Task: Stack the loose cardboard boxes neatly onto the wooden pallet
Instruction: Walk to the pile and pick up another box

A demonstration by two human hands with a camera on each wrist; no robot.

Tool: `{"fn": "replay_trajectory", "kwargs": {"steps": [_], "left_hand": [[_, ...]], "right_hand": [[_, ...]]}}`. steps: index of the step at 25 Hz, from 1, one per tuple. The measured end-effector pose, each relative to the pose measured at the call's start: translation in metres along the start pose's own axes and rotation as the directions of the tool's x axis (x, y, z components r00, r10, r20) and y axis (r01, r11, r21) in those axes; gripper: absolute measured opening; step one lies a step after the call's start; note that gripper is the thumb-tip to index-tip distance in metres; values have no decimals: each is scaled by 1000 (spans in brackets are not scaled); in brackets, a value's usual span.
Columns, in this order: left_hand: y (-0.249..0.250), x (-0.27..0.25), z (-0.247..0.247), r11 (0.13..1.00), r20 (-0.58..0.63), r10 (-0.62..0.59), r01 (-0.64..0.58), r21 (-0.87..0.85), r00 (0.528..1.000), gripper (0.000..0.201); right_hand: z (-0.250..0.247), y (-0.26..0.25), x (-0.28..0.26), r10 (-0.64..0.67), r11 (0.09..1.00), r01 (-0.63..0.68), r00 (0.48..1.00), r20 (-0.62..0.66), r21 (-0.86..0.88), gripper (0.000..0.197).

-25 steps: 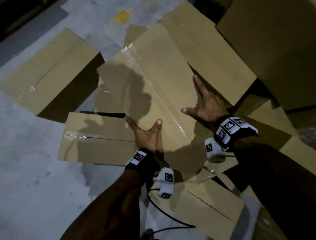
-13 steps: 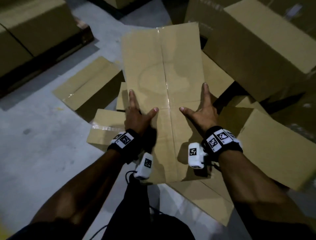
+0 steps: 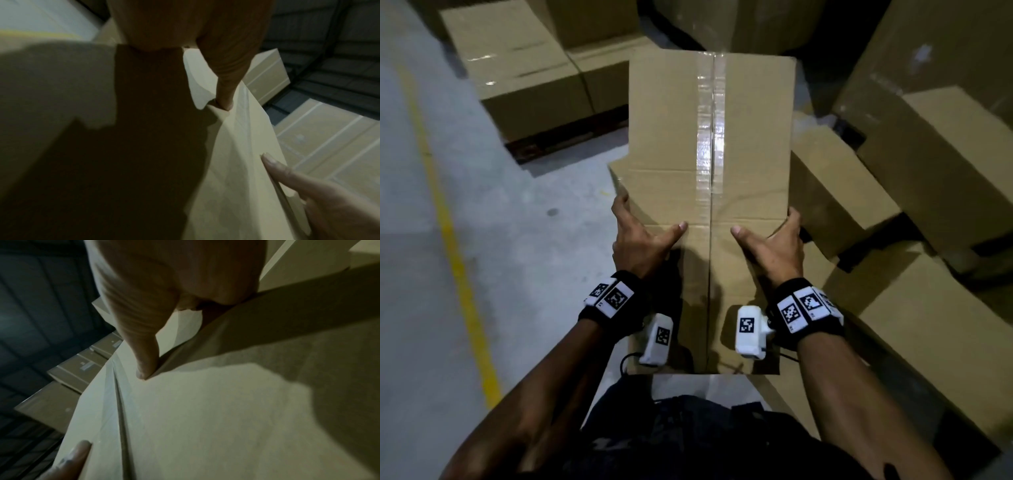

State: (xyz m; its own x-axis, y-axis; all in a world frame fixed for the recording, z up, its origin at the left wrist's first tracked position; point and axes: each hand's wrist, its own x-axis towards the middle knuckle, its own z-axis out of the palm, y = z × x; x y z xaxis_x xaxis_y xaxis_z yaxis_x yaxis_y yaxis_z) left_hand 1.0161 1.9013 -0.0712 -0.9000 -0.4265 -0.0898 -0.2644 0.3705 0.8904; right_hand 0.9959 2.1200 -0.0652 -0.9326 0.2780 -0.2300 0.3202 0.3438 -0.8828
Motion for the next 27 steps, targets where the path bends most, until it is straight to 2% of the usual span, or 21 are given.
{"fn": "replay_trajectory", "kwargs": {"steps": [5,9,13,18,23,27], "left_hand": [[-35,16,-86,994,-111,-106,106,-7,988,95],[-81,45,-164,987,-195,-163,161,-28,967,95],[-128,89,-247,981,-246,-195,188,-54,949,92],[-165,156,-350,980,-311,-196,197,-26,930,96],[-182,216,-410,971,-374,-227,238,-17,899,95],[-204,298,-440,965,-388,-249,259,-28,887,95]], "right_hand": [[91,-33,-23,-52,998,56,994,101,-35,105],[188,-61,-45,-103,990,119,976,190,-74,118],[291,-93,-61,-116,984,144,963,242,-105,103],[410,-148,-76,-132,985,158,949,285,-68,103],[502,-194,-63,-140,979,182,926,350,-90,109],[581,-229,-18,-153,968,217,908,391,-125,107]]}}
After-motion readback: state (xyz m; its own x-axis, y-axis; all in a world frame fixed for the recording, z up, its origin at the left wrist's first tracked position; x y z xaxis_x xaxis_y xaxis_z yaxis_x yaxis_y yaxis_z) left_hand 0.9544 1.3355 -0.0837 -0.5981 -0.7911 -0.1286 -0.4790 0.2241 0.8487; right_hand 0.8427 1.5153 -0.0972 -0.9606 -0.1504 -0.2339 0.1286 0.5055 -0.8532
